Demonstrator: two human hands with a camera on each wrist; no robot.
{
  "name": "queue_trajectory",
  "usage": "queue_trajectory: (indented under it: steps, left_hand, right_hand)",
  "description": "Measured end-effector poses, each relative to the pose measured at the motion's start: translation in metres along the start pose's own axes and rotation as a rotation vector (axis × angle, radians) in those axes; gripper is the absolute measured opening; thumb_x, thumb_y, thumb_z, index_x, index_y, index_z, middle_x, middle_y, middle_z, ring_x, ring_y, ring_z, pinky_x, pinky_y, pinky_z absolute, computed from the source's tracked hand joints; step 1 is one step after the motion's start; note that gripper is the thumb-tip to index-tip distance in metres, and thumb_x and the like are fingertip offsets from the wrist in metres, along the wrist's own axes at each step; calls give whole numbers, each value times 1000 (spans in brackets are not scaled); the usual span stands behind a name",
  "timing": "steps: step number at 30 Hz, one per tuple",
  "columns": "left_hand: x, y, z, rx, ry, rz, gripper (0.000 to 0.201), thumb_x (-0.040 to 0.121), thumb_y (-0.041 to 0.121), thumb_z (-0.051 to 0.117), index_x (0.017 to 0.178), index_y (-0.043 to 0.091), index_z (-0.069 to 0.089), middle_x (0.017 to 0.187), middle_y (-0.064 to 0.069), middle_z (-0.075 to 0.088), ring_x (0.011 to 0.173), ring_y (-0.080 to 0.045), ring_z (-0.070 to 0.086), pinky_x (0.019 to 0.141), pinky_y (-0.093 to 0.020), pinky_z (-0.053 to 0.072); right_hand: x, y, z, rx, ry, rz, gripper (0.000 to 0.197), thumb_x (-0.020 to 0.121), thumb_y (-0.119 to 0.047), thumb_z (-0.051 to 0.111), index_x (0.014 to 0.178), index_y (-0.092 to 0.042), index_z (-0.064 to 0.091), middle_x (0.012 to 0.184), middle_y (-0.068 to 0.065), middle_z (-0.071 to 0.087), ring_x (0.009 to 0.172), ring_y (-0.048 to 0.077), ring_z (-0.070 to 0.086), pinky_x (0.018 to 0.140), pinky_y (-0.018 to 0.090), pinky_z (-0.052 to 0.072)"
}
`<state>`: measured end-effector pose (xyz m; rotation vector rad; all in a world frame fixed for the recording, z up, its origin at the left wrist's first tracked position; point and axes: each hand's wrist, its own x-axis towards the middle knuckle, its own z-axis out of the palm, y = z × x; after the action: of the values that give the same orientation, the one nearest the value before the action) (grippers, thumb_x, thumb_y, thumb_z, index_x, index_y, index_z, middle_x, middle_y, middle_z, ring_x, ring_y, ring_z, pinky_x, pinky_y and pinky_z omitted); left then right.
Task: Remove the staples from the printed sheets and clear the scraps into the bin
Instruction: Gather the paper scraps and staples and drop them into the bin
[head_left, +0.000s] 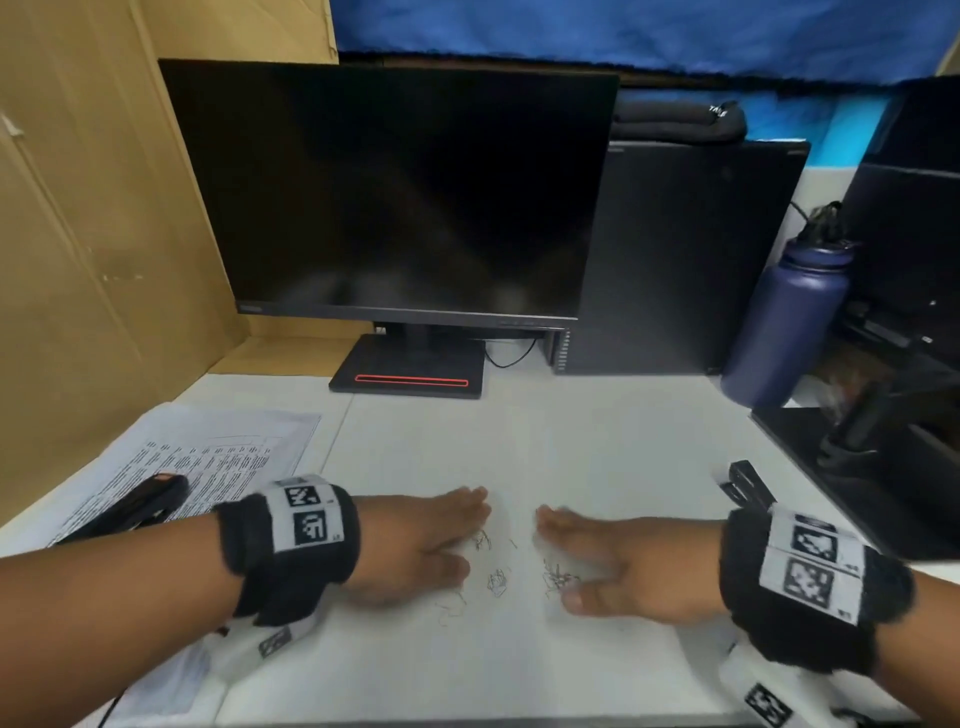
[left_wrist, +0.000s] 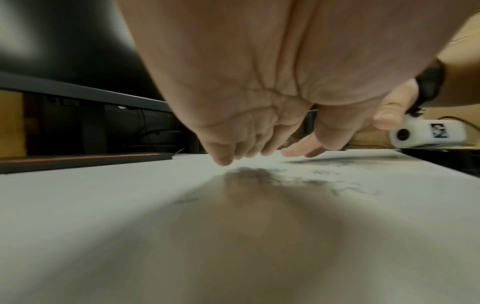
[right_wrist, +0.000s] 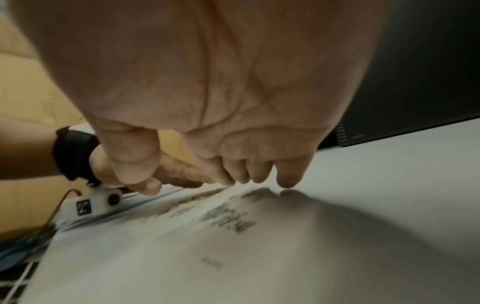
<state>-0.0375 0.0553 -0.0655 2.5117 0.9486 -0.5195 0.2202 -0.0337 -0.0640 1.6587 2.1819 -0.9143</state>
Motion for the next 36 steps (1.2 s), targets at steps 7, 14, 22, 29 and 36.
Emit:
queue_trajectory:
  steps: [7,14,22,29,36]
  left_hand:
    - [29,35,-14,132,-10,-67,73,106,48,34,162,25,-5,169,9,-15,156,-8,-8,127,-36,3]
    - [-24,24,4,174,-79,19,72,107,49,31,162,22,-6,168,11,-15,153,-4,-12,127,-29,-1]
    - [-11,31,-7,82,25,-268,84,103,57,37,162,12,-3,171,-1,-5,157,-17,5,125,-32,10]
    - [-20,55,14,203,-96,-156,72,104,51,38,163,22,8,171,6,0,155,-15,16,124,-35,19]
    - [-22,67,9,207,2,-49,50,106,34,40,155,23,32,158,5,40,142,-23,41,104,-29,34]
  right_hand:
    - [31,-3,-10,-81,100,84,84,93,-65,44,158,-34,1,164,-18,-8,152,5,0,124,37,8]
    - [-16,-2,1,-17,140,76,81,98,-58,42,159,-27,-1,165,-13,-13,151,5,-6,124,30,3]
    - [2,-8,-2,-63,186,323,98,86,-76,44,156,-14,15,163,8,15,147,26,25,115,44,29]
    - [-7,-50,19,-143,82,109,86,95,-64,44,159,-24,2,167,-7,-7,153,15,5,124,41,13]
    - [1,-45,36,-257,73,69,77,100,-51,40,159,-27,-5,165,-7,-15,154,16,-4,125,43,10]
